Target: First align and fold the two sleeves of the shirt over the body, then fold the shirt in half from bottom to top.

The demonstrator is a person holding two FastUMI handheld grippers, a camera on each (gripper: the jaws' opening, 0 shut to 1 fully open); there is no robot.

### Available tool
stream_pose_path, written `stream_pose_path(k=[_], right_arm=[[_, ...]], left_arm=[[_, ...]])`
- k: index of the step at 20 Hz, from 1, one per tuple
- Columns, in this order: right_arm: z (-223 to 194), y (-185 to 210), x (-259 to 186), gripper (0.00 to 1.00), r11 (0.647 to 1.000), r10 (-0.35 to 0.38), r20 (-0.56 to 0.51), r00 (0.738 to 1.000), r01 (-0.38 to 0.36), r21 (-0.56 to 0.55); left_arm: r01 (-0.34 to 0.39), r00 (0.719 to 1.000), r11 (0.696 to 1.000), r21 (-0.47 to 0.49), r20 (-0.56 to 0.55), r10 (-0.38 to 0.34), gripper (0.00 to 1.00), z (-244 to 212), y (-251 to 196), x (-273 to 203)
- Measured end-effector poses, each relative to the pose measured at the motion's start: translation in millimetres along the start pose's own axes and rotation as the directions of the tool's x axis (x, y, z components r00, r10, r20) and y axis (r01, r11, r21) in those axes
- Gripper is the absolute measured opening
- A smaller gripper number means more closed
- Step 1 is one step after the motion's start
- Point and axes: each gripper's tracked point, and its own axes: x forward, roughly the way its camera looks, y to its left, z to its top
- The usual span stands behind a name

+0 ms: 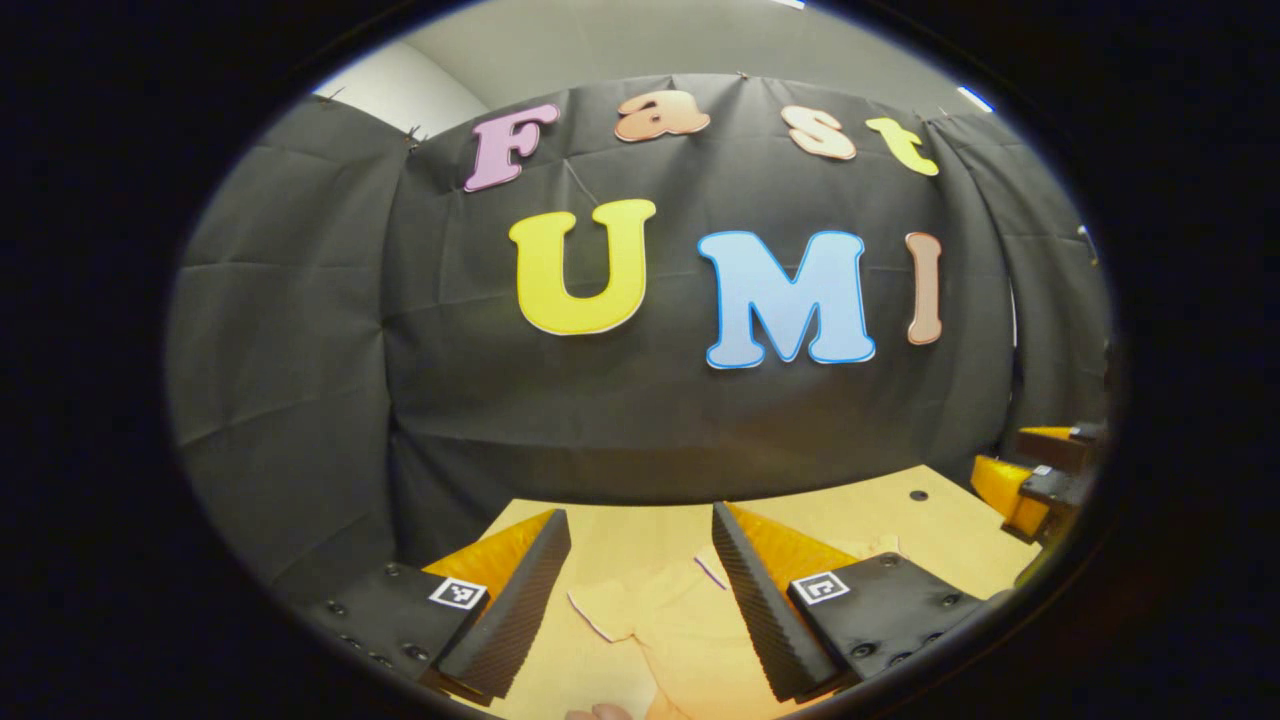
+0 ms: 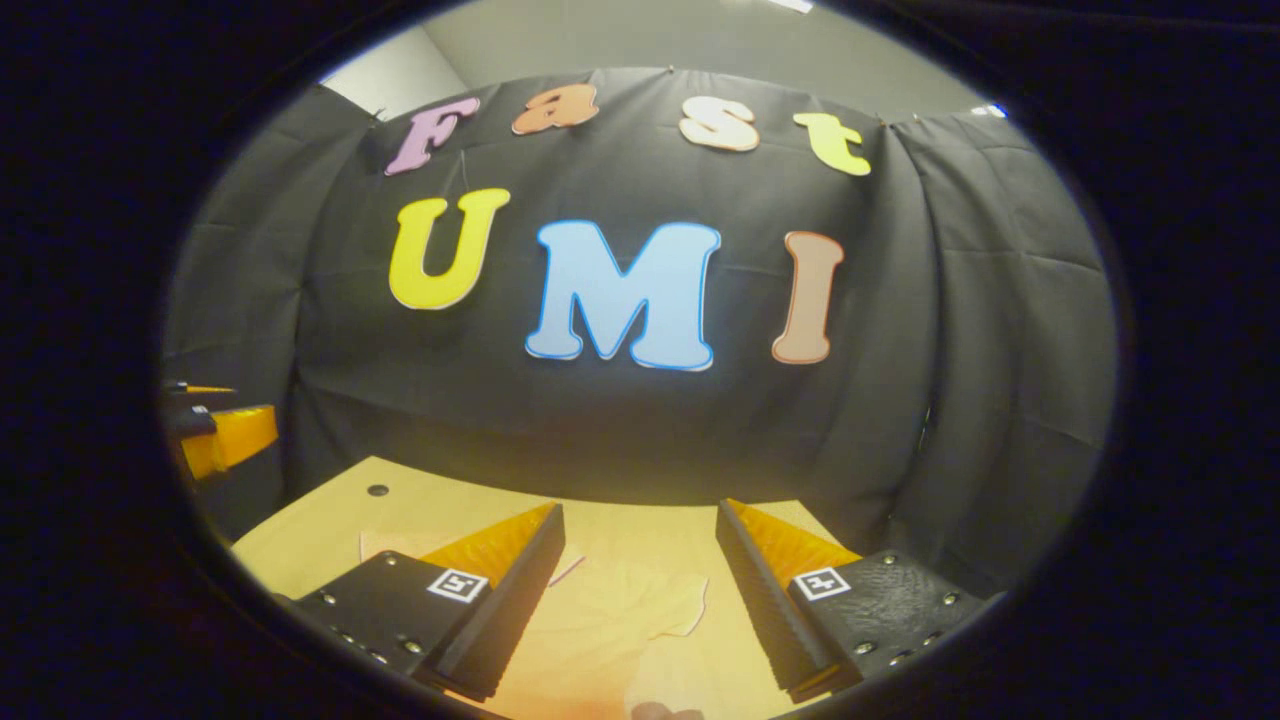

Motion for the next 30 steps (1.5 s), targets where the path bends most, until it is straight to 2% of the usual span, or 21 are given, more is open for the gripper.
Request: stream_pose_path(k=[4,8,11,17,23,27,30], right_arm=[[-43,-18,53,0.96,0.996,-0.003,-0.135,0.991,0.015,0.084],[-99,-35,105,0.96,0.993,-0.027,-0.260,0.965,0.056,0.104],[-148,-39,136,0.96,0.993,-0.039,-0.360,0.932,0.076,0.089],[-231,-57,176,0.96,0.991,-0.049,-0.526,0.849,0.106,0.078],[-273,-56,186,0.96,0.990,-0.028,-0.614,0.789,0.105,0.090],[-285,-51,187,0.96,0.991,-0.009,-0.638,0.770,0.093,0.099],[-286,-46,193,0.91,0.988,0.006,-0.630,0.776,0.092,0.123]], left_arm=[[-0.007,1.000,1.000,0.000,-0.010,0.007,0.94,-3,1,-2],[-0.019,1.000,1.000,0.005,-0.024,0.020,0.94,-5,3,-1],[-0.037,0.999,0.999,0.016,-0.031,0.038,0.94,-7,8,1],[-0.082,0.995,0.996,0.028,-0.061,0.084,0.94,-15,21,11],[-0.112,0.989,0.993,0.027,-0.093,0.114,0.94,-23,29,17],[-0.121,0.987,0.992,0.029,-0.100,0.123,0.94,-25,30,20],[-0.125,0.986,0.992,0.025,-0.104,0.127,0.94,-26,31,20]])
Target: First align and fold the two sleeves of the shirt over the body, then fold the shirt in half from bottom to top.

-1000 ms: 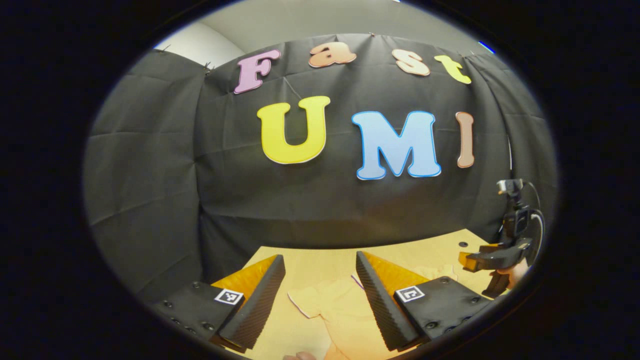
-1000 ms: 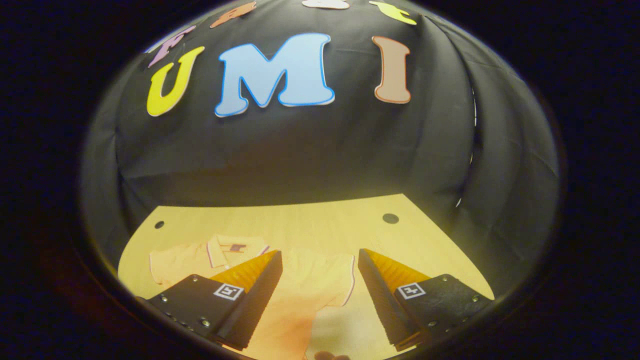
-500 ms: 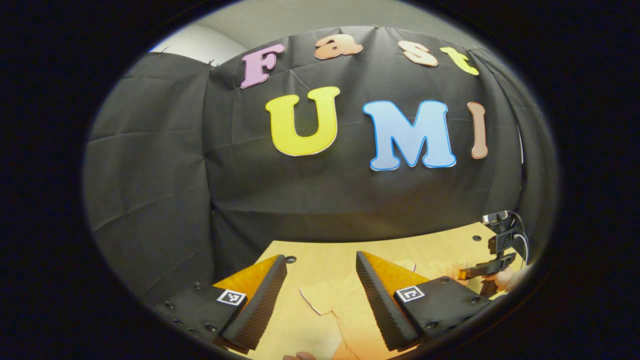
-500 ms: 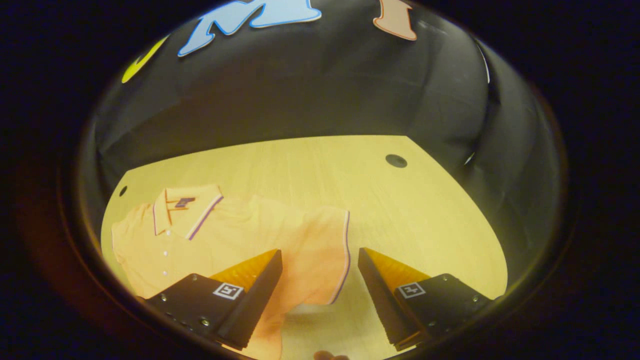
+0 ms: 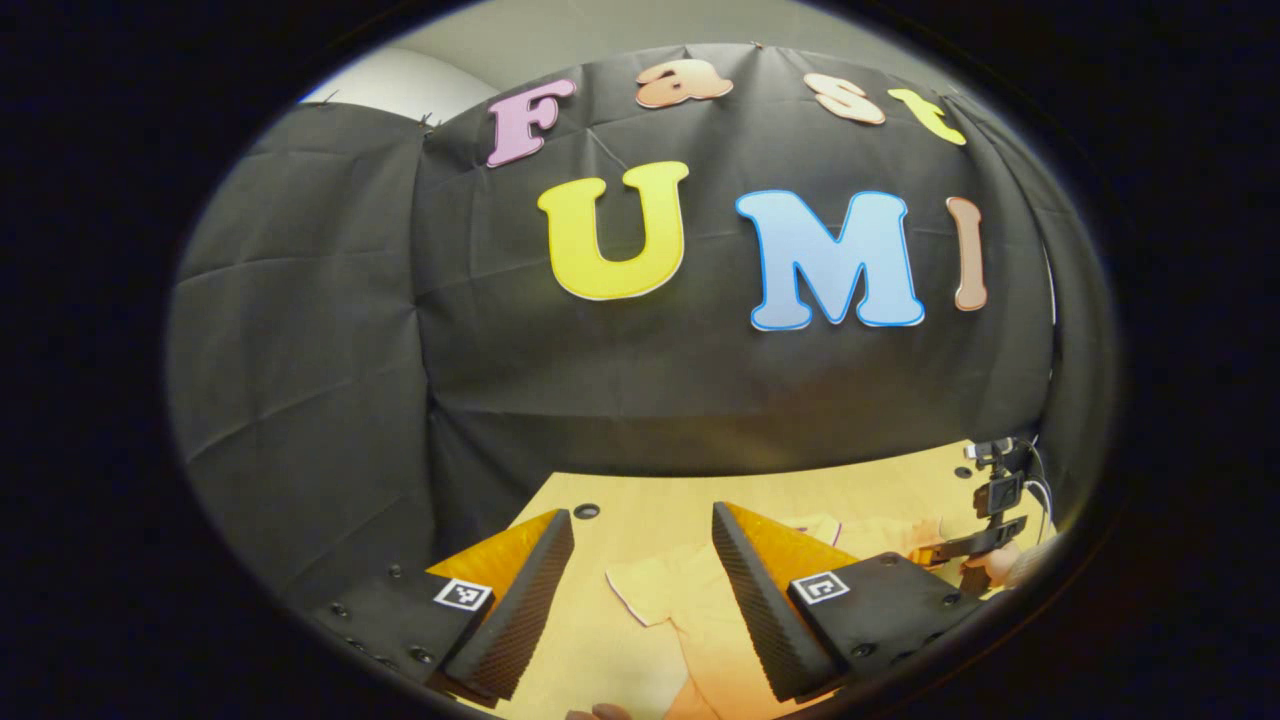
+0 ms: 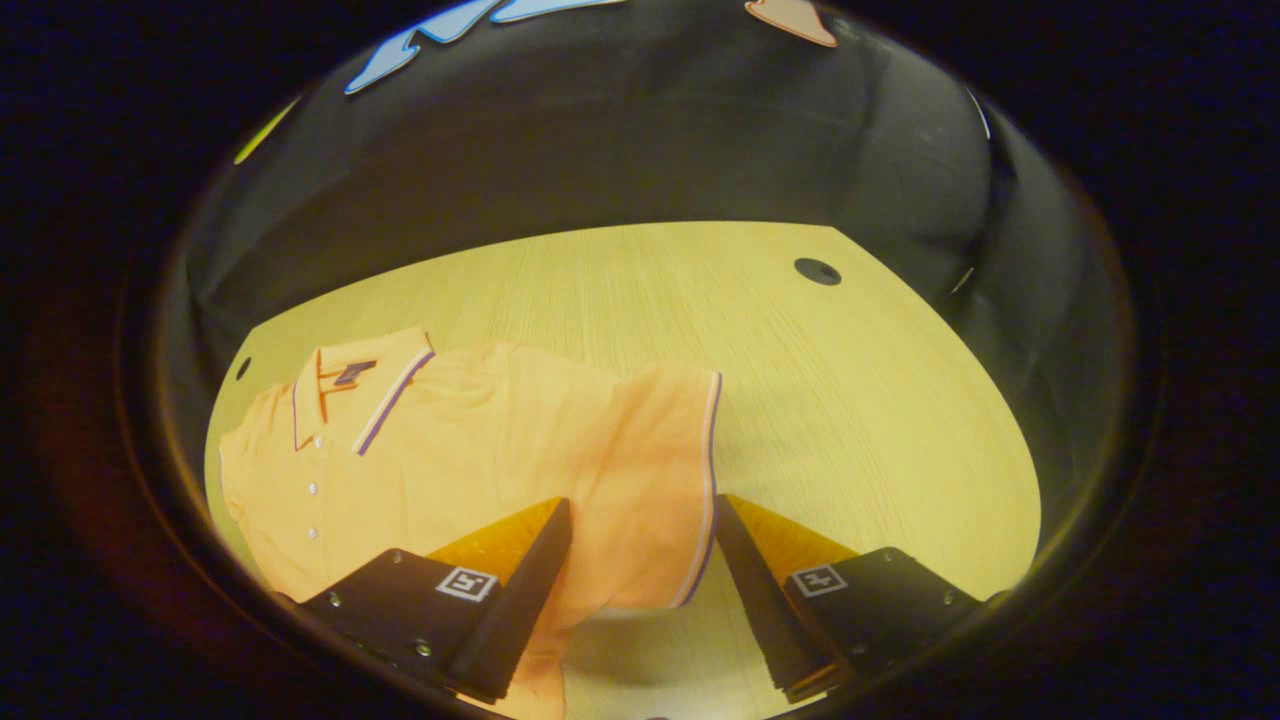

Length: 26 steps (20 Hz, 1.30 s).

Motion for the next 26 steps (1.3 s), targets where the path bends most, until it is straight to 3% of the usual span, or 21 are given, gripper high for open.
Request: stream_pose_path(k=[2,5,6,10,11,16,21,26], right_arm=[[0,-1,-2,0.69,1.000,0.012,-0.004,1.000,-0.012,0.002],[-1,0,-3,0.16,0.999,0.022,-0.020,1.000,-0.021,0.037],[0,1,-2,0.10,0.999,0.019,-0.026,0.999,-0.018,0.042],[6,1,-6,0.10,0.998,0.024,-0.026,0.999,-0.022,0.060],[6,5,-3,0.00,0.997,0.035,-0.018,0.999,-0.034,0.065],[27,31,-19,0.00,0.997,0.073,0.036,0.997,-0.073,0.002],[54,107,-45,0.00,0.978,0.202,0.110,0.973,-0.194,-0.082],[40,189,-60,0.00,0.925,0.340,0.079,0.937,-0.318,-0.208]], left_arm=[[-0.001,1.000,1.000,-0.005,-0.004,0.001,0.94,-2,0,1],[-0.003,1.000,1.000,-0.011,-0.010,0.003,0.94,-4,1,1],[-0.005,1.000,1.000,-0.014,-0.012,0.005,0.94,-5,2,1],[-0.013,1.000,1.000,-0.027,-0.019,0.012,0.93,-8,6,0],[-0.014,1.000,0.999,-0.029,-0.019,0.013,0.93,-8,7,1],[-0.019,1.000,0.999,-0.030,-0.018,0.018,0.94,-10,10,0],[-0.017,1.000,0.999,-0.032,-0.012,0.017,0.93,-9,11,-1],[-0.037,0.999,0.999,-0.041,-0.020,0.036,0.94,-15,21,-6]])
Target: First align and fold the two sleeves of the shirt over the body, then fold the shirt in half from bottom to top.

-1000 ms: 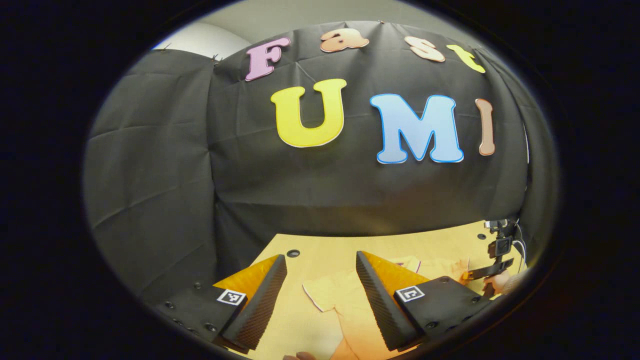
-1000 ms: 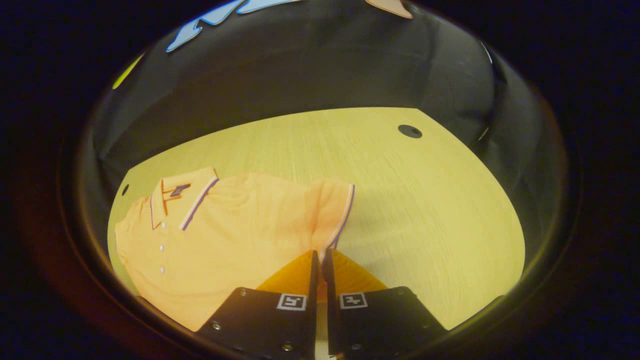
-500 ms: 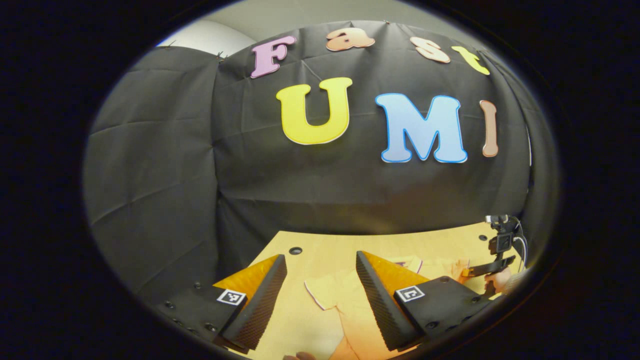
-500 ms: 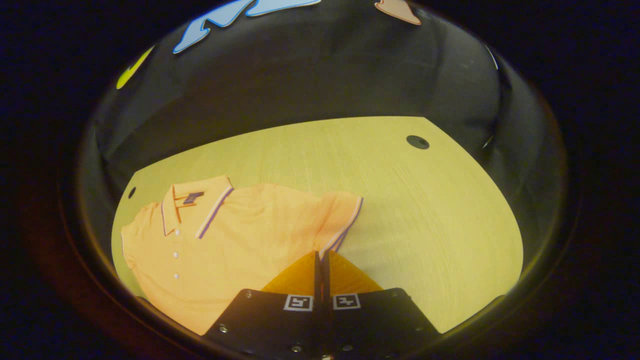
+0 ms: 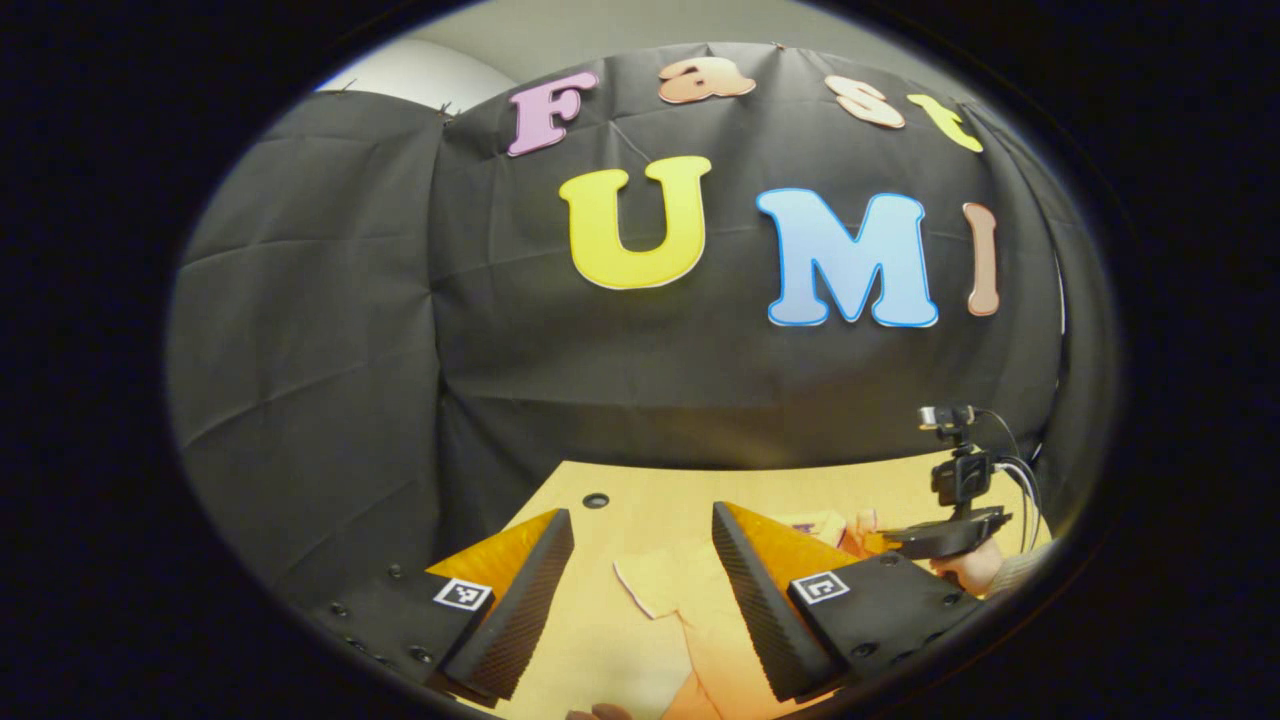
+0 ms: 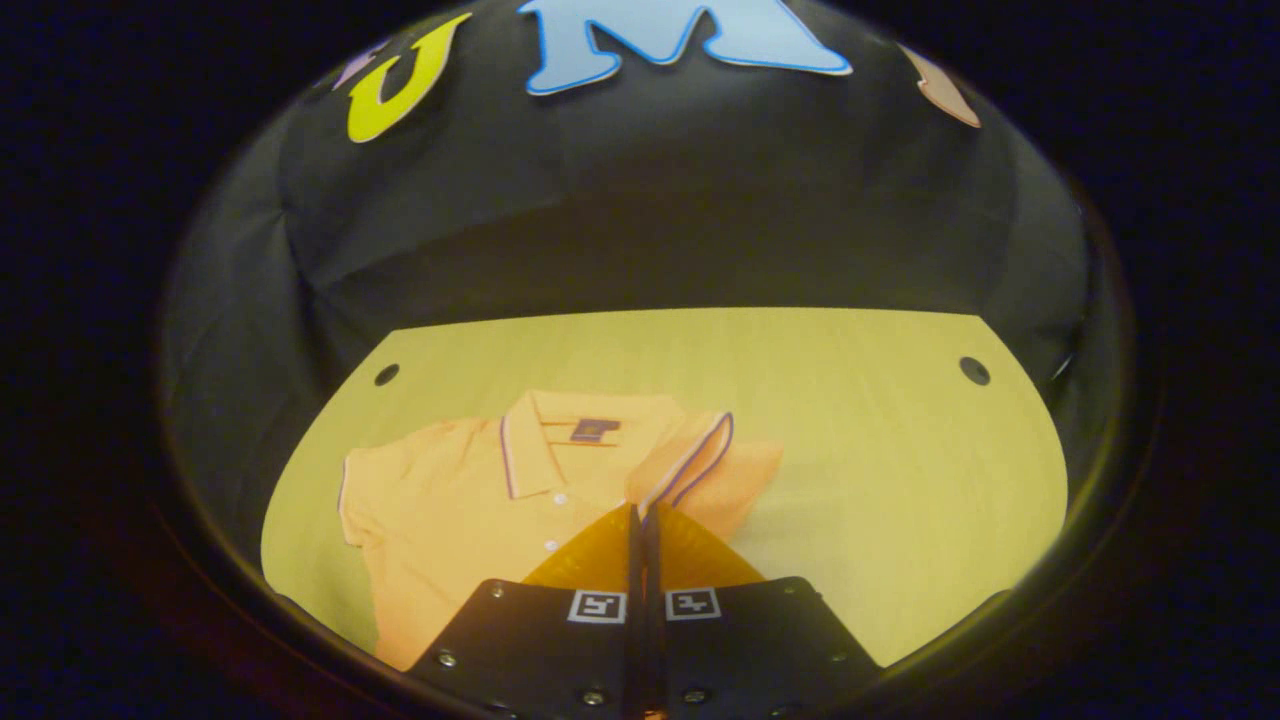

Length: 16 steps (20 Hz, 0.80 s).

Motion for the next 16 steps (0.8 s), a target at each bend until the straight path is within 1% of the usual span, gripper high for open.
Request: stream_pose_path(k=[2,3,4,5,6,7,8,10,11,14,16], right_arm=[[-13,22,7,0.00,0.999,0.035,-0.029,0.999,-0.036,-0.032],[-18,30,10,0.00,0.998,0.045,-0.043,0.998,-0.046,-0.043],[-25,36,14,0.00,0.997,0.049,-0.058,0.997,-0.053,-0.054],[-30,39,18,0.00,0.996,0.048,-0.071,0.996,-0.052,-0.066],[-36,39,22,0.00,0.996,0.036,-0.084,0.996,-0.043,-0.077],[-42,40,24,0.00,0.996,0.031,-0.104,0.994,-0.039,-0.083],[-48,42,27,0.03,0.995,0.039,-0.127,0.991,-0.050,-0.081],[-54,41,25,0.17,0.995,0.035,-0.155,0.987,-0.049,-0.086],[-53,37,24,0.29,0.995,0.021,-0.150,0.988,-0.035,-0.094],[-39,37,12,0.30,0.995,0.022,-0.111,0.994,-0.032,-0.089],[-26,38,-2,0.30,0.997,0.033,-0.076,0.997,-0.039,-0.074]], left_arm=[[-0.014,1.000,1.000,-0.004,-0.008,0.014,0.93,-3,8,-2],[-0.021,1.000,1.000,-0.005,-0.011,0.021,0.94,-5,12,-2],[-0.027,1.000,1.000,-0.005,-0.014,0.027,0.93,-7,16,-2],[-0.033,0.999,0.999,-0.005,-0.019,0.033,0.94,-9,19,-3],[-0.038,0.999,0.999,-0.006,-0.024,0.038,0.92,-11,22,-2],[-0.041,0.999,0.999,-0.008,-0.031,0.040,0.92,-14,25,-2],[-0.043,0.998,0.999,-0.011,-0.039,0.043,0.94,-16,27,-1],[-0.040,0.998,0.999,-0.020,-0.053,0.039,0.94,-24,30,2],[-0.037,0.998,0.999,-0.021,-0.060,0.036,0.94,-28,30,5],[-0.024,0.997,1.000,-0.014,-0.077,0.023,0.94,-41,28,17],[-0.001,0.996,1.000,-0.011,-0.094,0.000,0.94,-53,24,31]])
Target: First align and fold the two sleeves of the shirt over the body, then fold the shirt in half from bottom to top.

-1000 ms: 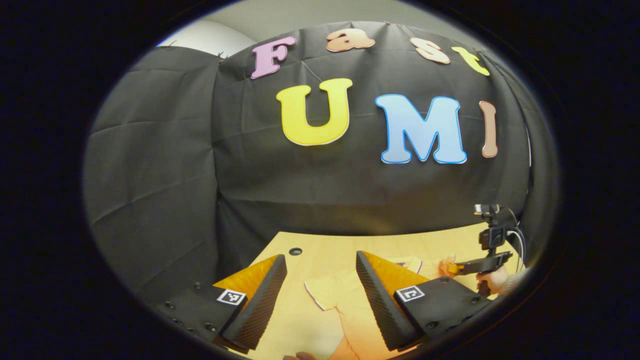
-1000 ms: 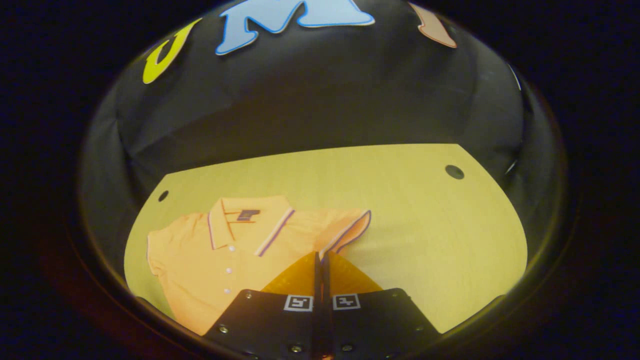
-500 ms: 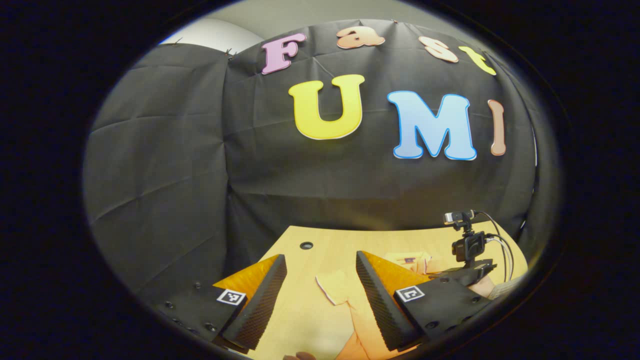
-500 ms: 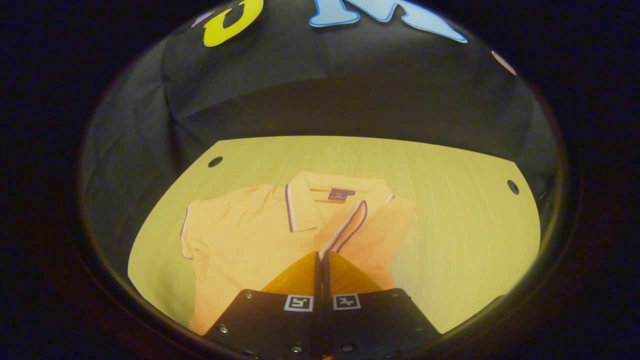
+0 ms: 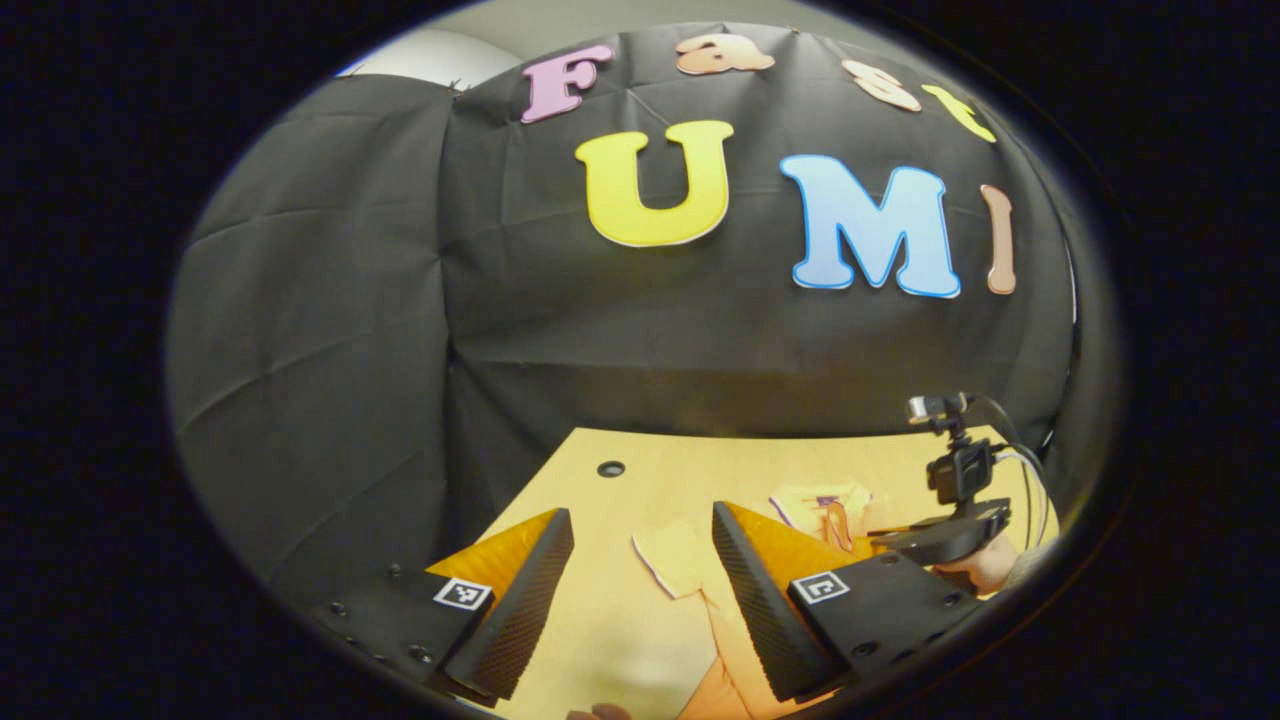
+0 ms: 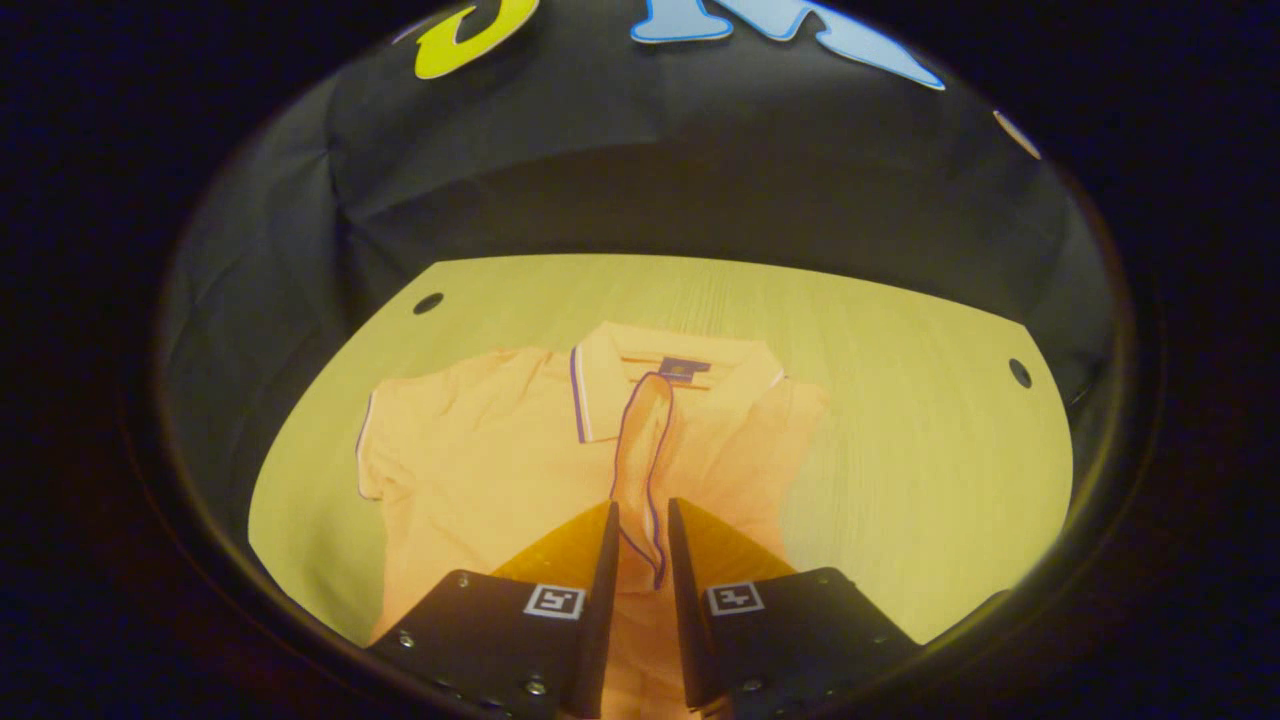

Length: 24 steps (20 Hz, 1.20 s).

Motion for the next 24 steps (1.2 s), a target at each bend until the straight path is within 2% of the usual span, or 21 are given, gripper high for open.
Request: stream_pose_path(k=[7,10,11,12,21,22,23,24], right_arm=[[31,1,-70,0.30,1.000,0.004,0.119,0.993,-0.005,0.012],[33,2,-96,0.30,0.999,-0.001,0.142,0.990,-0.005,0.038],[34,2,-105,0.34,0.999,-0.006,0.150,0.989,-0.002,0.049],[33,1,-112,0.30,0.998,-0.012,0.154,0.988,0.003,0.057],[1,-38,-152,0.30,0.982,-0.144,0.112,0.983,0.128,0.138],[-5,-43,-155,0.27,0.979,-0.161,0.103,0.982,0.145,0.146],[-9,-47,-159,0.30,0.976,-0.174,0.093,0.980,0.159,0.152],[-14,-51,-162,0.27,0.973,-0.187,0.085,0.979,0.172,0.156]], left_arm=[[0.080,0.993,0.997,-0.019,-0.088,-0.082,0.94,-51,-18,76],[0.088,0.987,0.996,-0.017,-0.136,-0.090,0.95,-81,-21,114],[0.090,0.984,0.996,-0.014,-0.153,-0.091,0.95,-92,-22,125],[0.090,0.981,0.996,-0.010,-0.171,-0.091,0.94,-103,-25,135],[0.090,0.942,0.996,-0.007,-0.324,-0.087,0.95,-196,-30,194],[0.089,0.938,0.996,-0.003,-0.336,-0.084,0.94,-202,-29,198],[0.086,0.935,0.996,0.000,-0.346,-0.081,0.94,-208,-28,201],[0.085,0.932,0.996,0.000,-0.353,-0.079,0.95,-212,-28,207]])
